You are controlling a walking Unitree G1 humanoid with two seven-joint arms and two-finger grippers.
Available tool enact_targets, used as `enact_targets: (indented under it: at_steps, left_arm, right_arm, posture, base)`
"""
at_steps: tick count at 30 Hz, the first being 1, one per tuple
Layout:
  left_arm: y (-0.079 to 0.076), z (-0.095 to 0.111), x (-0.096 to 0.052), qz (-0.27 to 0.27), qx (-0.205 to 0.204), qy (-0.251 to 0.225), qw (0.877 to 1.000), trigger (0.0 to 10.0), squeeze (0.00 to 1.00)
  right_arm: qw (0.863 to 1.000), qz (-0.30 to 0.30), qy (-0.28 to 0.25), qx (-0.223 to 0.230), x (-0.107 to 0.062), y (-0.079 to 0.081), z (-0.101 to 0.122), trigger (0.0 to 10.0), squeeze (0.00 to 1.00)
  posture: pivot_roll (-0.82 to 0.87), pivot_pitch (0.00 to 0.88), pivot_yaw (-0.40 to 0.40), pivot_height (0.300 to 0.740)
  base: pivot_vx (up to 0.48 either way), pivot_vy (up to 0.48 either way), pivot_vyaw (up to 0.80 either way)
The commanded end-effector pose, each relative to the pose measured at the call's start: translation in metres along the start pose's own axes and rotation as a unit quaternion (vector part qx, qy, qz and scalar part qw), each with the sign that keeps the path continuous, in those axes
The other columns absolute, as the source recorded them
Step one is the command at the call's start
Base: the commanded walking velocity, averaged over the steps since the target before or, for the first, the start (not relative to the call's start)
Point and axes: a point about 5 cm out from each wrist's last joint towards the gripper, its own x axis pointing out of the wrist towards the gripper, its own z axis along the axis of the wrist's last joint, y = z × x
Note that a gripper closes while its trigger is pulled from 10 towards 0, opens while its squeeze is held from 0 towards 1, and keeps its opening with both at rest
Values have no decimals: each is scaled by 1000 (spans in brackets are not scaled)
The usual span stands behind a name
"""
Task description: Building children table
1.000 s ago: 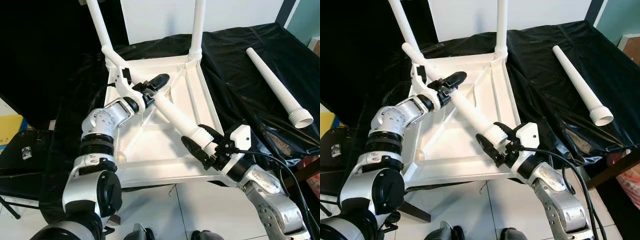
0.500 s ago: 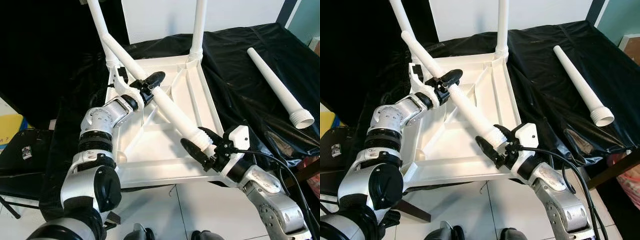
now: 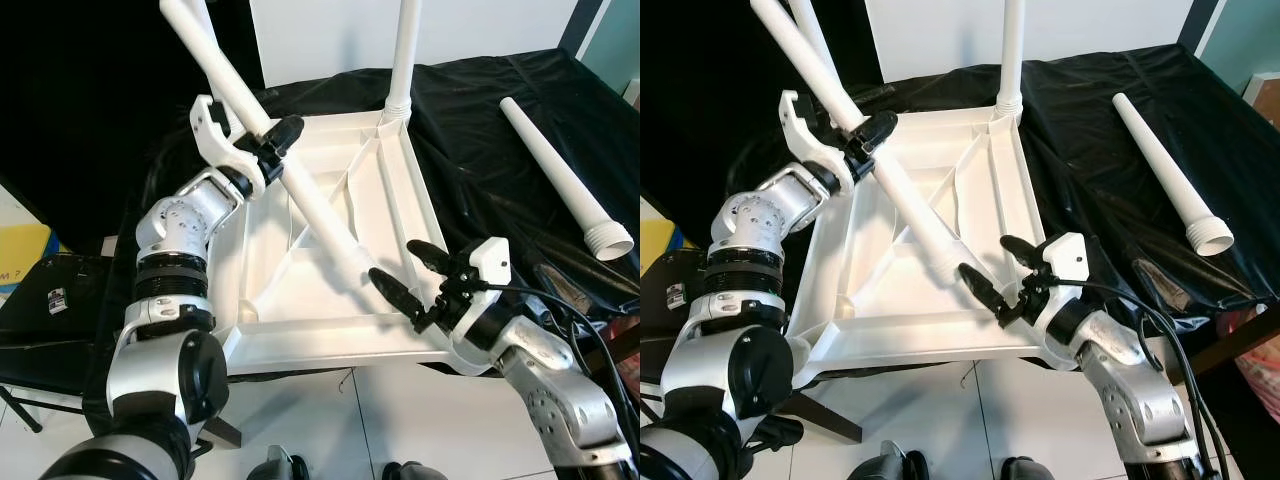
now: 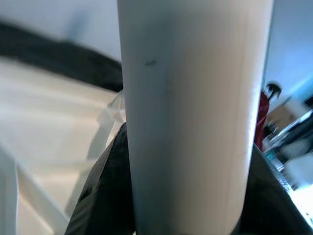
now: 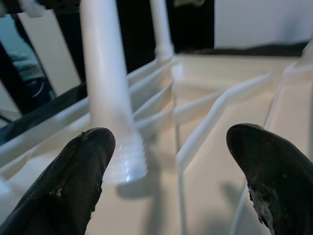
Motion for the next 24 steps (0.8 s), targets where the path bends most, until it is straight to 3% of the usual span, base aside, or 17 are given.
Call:
enact_targets:
  at_steps: [1, 4, 8, 9, 12, 16, 20, 21, 24]
  left_arm:
    - [-22, 0, 3, -64, 75, -8, 995, 10000, 0]
    - [-36, -2, 7, -74, 106, -19, 991, 10000, 0]
    - [-43, -4, 9, -78, 129, -21, 988, 10000, 0]
    - [-55, -9, 12, -87, 158, -23, 983, 10000, 0]
    - [-64, -13, 13, -95, 185, -27, 978, 10000, 0]
    - [-82, -19, 14, -111, 203, -36, 972, 10000, 0]
    - [-90, -22, 15, -118, 211, -38, 970, 10000, 0]
    - [-99, -25, 16, -128, 212, -41, 968, 10000, 0]
    - [-103, -26, 16, -133, 213, -41, 967, 10000, 0]
  right_arm:
    - [1000, -18, -4, -10, 6, -6, 3, 10000, 0]
    - [1000, -17, -18, -10, 16, -6, 10, 10000, 0]
    - [1000, -14, -24, -12, 22, -7, 13, 10000, 0]
    - [1000, -7, -27, -12, 29, -6, 15, 10000, 0]
    - [1000, -5, -27, -11, 35, -5, 15, 10000, 0]
    - [1000, -6, -14, -12, 46, -3, 12, 10000, 0]
    - [1000, -2, -13, -11, 51, -1, 12, 10000, 0]
    - [1000, 1, -12, -13, 57, 1, 12, 10000, 0]
    - [1000, 1, -11, -14, 59, 2, 11, 10000, 0]
  posture:
    - [-112, 56, 29, 740]
    - [-112, 52, 28, 740]
    - [-107, 49, 26, 740]
    - [-98, 45, 23, 740]
    - [-96, 45, 21, 740]
    - [-81, 45, 17, 740]
    - [-76, 45, 15, 740]
    - [-67, 45, 13, 740]
    - [-66, 45, 13, 740]
  base:
    - [0, 0, 0]
    - [0, 0, 0]
    - [0, 0, 0]
    - [0, 0, 0]
    - [0, 0, 0]
    - [0, 0, 0]
    - [0, 0, 0]
    - [0, 0, 0]
    - [0, 0, 0]
